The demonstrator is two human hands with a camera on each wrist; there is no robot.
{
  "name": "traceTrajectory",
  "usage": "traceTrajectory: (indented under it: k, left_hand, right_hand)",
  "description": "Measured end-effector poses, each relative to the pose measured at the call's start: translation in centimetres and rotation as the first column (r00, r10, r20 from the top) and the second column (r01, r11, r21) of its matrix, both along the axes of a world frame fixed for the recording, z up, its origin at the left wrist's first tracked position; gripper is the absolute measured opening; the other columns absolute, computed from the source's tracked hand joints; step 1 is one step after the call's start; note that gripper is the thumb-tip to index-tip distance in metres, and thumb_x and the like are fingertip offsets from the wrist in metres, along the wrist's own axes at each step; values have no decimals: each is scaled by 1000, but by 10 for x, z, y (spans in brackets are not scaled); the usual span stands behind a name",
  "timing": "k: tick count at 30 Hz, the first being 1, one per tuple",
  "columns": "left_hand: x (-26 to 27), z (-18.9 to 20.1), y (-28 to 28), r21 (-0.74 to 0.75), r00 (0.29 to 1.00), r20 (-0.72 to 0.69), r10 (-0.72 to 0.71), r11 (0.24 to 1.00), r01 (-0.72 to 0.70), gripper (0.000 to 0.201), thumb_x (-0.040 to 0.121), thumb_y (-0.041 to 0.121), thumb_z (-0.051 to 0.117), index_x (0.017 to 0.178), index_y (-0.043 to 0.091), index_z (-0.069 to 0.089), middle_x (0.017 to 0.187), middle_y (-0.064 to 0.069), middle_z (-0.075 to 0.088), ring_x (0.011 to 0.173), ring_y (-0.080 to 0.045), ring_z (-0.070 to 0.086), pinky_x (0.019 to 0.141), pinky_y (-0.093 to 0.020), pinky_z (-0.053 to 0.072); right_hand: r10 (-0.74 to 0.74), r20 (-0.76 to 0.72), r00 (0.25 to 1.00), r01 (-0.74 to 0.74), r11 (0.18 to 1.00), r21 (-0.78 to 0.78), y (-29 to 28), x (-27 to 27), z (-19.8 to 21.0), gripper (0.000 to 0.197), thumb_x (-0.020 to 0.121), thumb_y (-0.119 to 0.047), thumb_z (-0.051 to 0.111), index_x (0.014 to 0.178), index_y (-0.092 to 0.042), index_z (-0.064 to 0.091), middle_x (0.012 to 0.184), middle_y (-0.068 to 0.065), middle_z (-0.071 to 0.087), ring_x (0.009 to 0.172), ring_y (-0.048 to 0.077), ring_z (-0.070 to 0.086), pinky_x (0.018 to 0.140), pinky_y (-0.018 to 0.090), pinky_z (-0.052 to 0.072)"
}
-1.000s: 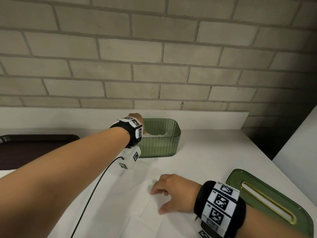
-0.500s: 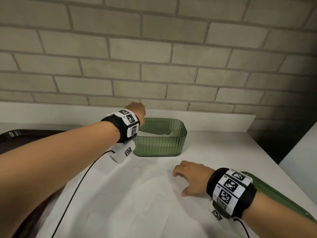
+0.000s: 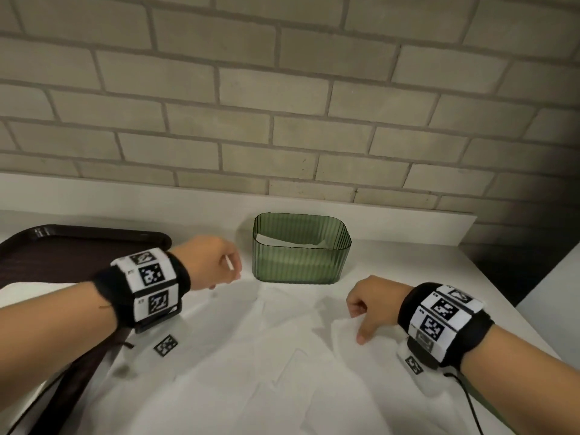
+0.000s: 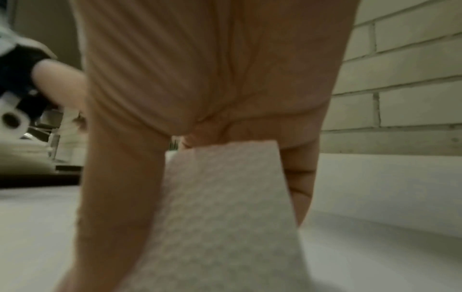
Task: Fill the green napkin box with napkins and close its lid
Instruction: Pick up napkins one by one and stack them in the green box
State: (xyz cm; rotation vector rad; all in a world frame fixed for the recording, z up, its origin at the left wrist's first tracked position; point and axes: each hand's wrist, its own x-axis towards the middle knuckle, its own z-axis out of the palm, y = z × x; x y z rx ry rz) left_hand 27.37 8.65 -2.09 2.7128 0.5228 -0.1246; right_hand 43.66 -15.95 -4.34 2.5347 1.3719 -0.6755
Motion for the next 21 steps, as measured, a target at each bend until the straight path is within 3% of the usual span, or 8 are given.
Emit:
traceTrajectory:
  k: [2,4,7,10,12,14,18,21]
  left_hand:
    - [-10,-15,0,29,992,-120,-27,999,31,20,82,38,66,99,28,63,81,15,63,75,-5,59,81,-23,47]
    - [-17,-31,0,44,967,-249,-50,997,63,39,77,45,70,110,27,61,98,14,60,92,-7,52,85,-20,41]
    - [-23,-50,2,-4,947,-312,-74,997,76,57,71,48,75,119,26,55,116,11,54,96,-7,48,85,-16,38]
    - [-24,-58,6,-22,950,-304,-66,998,63,68,68,48,77,126,25,50,118,9,49,105,-9,48,93,-18,39]
    - [-22,-60,8,9,953,-297,-51,998,56,76,66,50,78,131,25,46,124,7,45,114,-12,47,99,-23,38]
    - [-20,-62,10,25,955,-296,-36,999,45,84,64,53,78,135,26,41,129,5,42,120,-15,44,104,-28,38]
    - [-17,-67,11,32,953,-302,-33,998,45,95,60,54,80,140,25,35,133,4,38,124,-17,40,106,-33,37]
    - [-15,-68,11,32,954,-297,-32,999,43,98,56,54,82,138,25,36,129,3,40,121,-17,43,105,-34,39]
  right_hand:
    - [-27,-24,999,27,999,23,-2,4,18,26,70,-27,80,68,-29,54,68,-14,47,62,1,43,59,16,38]
    - [-31,38,999,30,999,32,-3,8,39,13,74,-32,75,78,-28,63,73,-14,54,73,8,54,71,23,45]
    - [-64,127,990,51,993,106,-1,18,75,13,82,-37,68,78,-25,65,77,-8,63,80,16,60,76,28,48]
    - [-143,122,982,104,954,283,6,30,104,18,86,-38,65,89,-20,66,86,-3,65,80,16,60,75,27,46]
    - [-245,1,970,218,867,448,15,37,112,19,87,-33,65,94,-16,67,88,1,67,84,19,63,79,31,50]
    - [-335,-180,925,374,714,593,26,45,110,24,86,-28,67,99,-8,68,93,7,68,88,25,65,83,36,53]
    - [-459,-325,827,550,539,638,56,56,91,33,86,-30,66,108,-6,63,98,10,65,83,24,59,68,30,50]
    - [-479,-491,727,684,439,583,77,65,70,39,86,-22,67,120,-6,60,119,14,64,100,26,62,94,42,51]
